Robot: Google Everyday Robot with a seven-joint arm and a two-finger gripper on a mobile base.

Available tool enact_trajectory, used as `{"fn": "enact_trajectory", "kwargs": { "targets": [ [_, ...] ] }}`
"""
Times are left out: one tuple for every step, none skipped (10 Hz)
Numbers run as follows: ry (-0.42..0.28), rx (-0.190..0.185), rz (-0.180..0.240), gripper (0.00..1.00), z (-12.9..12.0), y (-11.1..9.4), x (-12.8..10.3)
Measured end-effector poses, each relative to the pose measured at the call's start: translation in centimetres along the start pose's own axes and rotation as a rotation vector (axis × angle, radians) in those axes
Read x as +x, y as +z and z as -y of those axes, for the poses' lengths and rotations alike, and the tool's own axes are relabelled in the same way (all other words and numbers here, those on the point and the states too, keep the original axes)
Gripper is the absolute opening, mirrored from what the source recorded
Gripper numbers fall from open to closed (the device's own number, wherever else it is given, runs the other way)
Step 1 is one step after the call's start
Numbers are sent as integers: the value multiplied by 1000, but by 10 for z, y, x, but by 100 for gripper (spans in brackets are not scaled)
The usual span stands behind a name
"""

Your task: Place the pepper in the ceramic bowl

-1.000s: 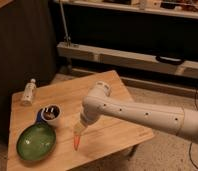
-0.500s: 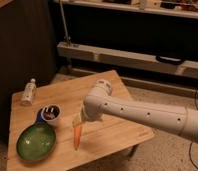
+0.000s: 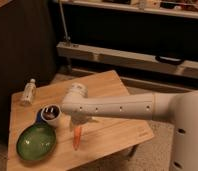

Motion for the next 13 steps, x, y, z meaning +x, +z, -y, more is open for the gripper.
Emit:
{"fn": "enact_trajectory", "kwargs": {
  "targets": [
    [13, 17, 11, 80, 1, 4, 0],
    [38, 90, 23, 80, 1, 7, -2],
    [57, 140, 27, 80, -1, 5, -2],
    [75, 175, 29, 80, -3, 1, 0],
    [89, 199, 33, 80, -5, -3, 1],
    [92, 208, 38, 80, -3, -5, 2],
    [94, 217, 39, 80, 0, -8, 4],
    [90, 227, 46, 80, 6, -9, 4],
    [88, 237, 49, 80, 9, -9, 4],
    [85, 246, 49, 80, 12, -9, 4],
    [82, 251, 42, 80, 12, -13, 5],
    [79, 254, 30, 80, 9, -19, 9],
    [78, 255, 20, 80, 6, -23, 15]
  ]
}}
